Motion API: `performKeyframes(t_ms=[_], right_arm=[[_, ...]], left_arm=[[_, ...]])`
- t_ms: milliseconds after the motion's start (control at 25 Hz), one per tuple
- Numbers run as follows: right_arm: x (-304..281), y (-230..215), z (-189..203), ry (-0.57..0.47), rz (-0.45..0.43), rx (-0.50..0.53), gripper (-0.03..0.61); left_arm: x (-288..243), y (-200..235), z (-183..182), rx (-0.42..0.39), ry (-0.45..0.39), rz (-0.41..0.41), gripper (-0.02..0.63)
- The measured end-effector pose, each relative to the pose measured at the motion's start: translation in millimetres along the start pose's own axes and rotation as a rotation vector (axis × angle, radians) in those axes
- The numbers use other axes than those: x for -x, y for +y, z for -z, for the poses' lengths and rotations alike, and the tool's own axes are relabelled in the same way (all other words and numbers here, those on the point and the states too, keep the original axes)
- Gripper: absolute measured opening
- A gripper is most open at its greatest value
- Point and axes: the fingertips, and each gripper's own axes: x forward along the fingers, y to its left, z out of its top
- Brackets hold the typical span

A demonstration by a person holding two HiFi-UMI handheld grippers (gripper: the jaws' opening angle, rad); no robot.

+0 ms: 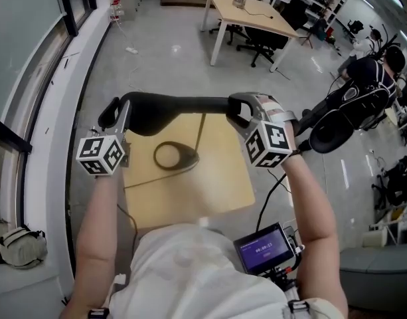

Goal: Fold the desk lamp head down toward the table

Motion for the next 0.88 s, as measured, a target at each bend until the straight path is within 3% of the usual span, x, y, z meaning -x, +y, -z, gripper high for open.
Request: performKeyframes(t_ms=[280,320,440,880], right_arm=[[3.4,-2.4,8.4,0.035,-0.014,0.058,0.215],[3.2,-3.3,6.7,0.037,-0.012,0.069,0.215],[-0.4,-6.2,-0.9,0.04,-0.011,0.092,0.216],[2.6,-9.5,-7.0,0.047,-0.022,0.151,0.219]], left_arm=[[-5.1,-6.5,27.7,0.07,0.035,0.003,0.135],[-4.6,-7.1,29.7,0.068,0.035,0.009,0.133],[-3.1,-10.1,33.1,0.025,0.039,0.019,0.038],[-3.7,-14.8,50.8,0.006,0.081,0.022,0.031]])
